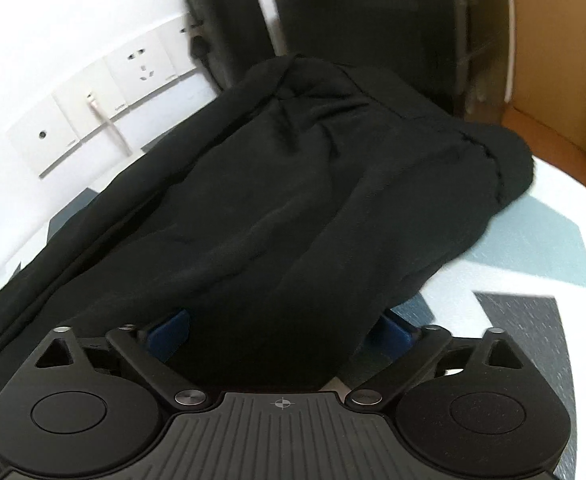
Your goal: Fold clothes
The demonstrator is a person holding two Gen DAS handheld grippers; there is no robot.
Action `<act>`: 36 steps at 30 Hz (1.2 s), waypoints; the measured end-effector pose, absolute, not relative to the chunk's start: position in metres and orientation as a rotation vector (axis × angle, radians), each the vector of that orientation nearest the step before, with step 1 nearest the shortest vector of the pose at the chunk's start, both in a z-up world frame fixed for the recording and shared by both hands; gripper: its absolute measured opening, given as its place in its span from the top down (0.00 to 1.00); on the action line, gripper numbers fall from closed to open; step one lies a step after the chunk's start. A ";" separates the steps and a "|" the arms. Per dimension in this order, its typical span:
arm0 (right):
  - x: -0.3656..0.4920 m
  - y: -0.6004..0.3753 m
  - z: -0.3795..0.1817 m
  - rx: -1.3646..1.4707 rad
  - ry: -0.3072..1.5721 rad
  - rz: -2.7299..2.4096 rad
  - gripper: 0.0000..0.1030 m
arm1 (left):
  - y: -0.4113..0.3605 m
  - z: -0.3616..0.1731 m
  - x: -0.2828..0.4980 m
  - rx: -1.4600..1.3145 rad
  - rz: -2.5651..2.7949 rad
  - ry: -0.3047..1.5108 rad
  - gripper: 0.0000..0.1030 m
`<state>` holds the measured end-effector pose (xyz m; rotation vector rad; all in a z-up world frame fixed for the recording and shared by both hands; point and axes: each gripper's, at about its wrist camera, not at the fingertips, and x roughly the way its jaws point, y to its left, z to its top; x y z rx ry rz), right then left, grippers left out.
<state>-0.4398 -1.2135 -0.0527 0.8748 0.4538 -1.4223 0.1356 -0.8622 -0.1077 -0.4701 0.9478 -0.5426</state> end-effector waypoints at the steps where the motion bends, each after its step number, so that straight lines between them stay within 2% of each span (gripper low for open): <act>1: -0.439 -1.215 -0.053 0.851 0.465 -1.420 0.41 | -0.862 -0.108 0.136 -0.473 -0.540 0.945 0.97; 2: -0.438 -1.217 -0.052 0.827 0.476 -1.418 0.50 | -0.862 -0.108 0.137 -0.466 -0.546 0.945 0.95; 3: -0.438 -1.219 -0.052 0.804 0.487 -1.416 0.63 | -0.861 -0.108 0.136 -0.463 -0.555 0.942 0.96; 4: -0.441 -1.222 -0.052 0.809 0.480 -1.407 0.70 | -0.859 -0.106 0.135 -0.465 -0.568 0.935 0.96; 10: -0.463 -1.236 -0.050 0.841 0.469 -1.380 0.87 | -0.843 -0.092 0.123 -0.459 -0.629 0.901 0.96; 18: -0.490 -1.232 -0.047 0.801 0.503 -1.426 0.92 | -0.811 -0.075 0.078 -0.436 -0.649 0.915 0.96; 23: -0.513 -1.232 -0.048 0.773 0.529 -1.488 0.93 | -0.796 -0.062 0.028 -0.304 -0.711 0.902 0.96; 36: -0.541 -1.232 -0.060 0.741 0.559 -1.595 0.91 | -0.738 -0.085 -0.037 -0.276 -0.711 1.069 0.96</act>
